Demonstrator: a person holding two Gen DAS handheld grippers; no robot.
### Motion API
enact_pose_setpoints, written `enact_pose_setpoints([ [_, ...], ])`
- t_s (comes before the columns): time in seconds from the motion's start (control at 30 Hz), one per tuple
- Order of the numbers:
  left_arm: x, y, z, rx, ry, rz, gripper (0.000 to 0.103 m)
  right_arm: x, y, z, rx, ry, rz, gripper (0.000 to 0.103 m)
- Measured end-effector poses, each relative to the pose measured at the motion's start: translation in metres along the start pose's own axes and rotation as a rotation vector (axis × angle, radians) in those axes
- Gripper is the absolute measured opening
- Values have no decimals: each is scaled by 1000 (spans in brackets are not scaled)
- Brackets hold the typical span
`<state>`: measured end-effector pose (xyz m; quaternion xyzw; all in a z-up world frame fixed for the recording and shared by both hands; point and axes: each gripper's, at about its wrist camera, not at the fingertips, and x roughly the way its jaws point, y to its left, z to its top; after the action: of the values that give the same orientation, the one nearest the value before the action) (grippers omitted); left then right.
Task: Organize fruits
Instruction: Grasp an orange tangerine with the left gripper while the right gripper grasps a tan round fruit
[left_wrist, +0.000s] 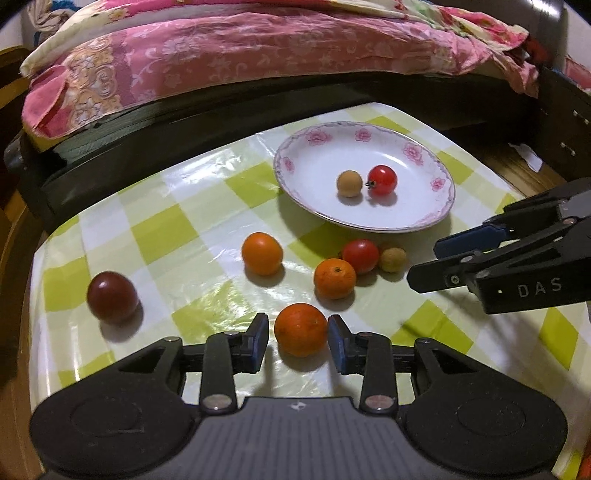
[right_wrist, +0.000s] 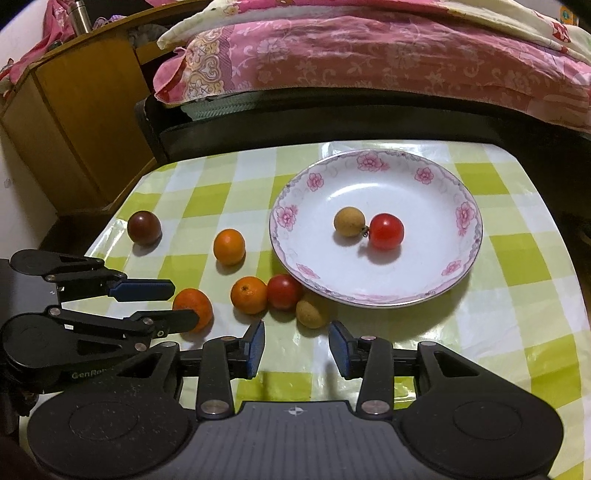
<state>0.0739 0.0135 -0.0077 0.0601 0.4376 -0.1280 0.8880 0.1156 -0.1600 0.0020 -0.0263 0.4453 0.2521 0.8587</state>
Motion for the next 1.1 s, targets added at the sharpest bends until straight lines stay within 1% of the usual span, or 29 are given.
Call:
enact_pose_setpoints([
  [0.27,8,-6,-2,22,15,-21,44,12,-4,-3,-5,12,-7,38],
  [0.53,12,-8,-2,22,14,-21,44,28,-5,-3,-20,-11,-20,38],
  [0.87,14,-10,-4,30,16,-14,44,32,0,-3,-37,-36,-32,39],
  [0.97,14,-12,-5,34,11,-7,44,32,0,-2,-36,-35,-41,36],
  [1.1,16,-10,-3,19,4,-3,42,31,-2,-2,-31,-35,-62,26],
])
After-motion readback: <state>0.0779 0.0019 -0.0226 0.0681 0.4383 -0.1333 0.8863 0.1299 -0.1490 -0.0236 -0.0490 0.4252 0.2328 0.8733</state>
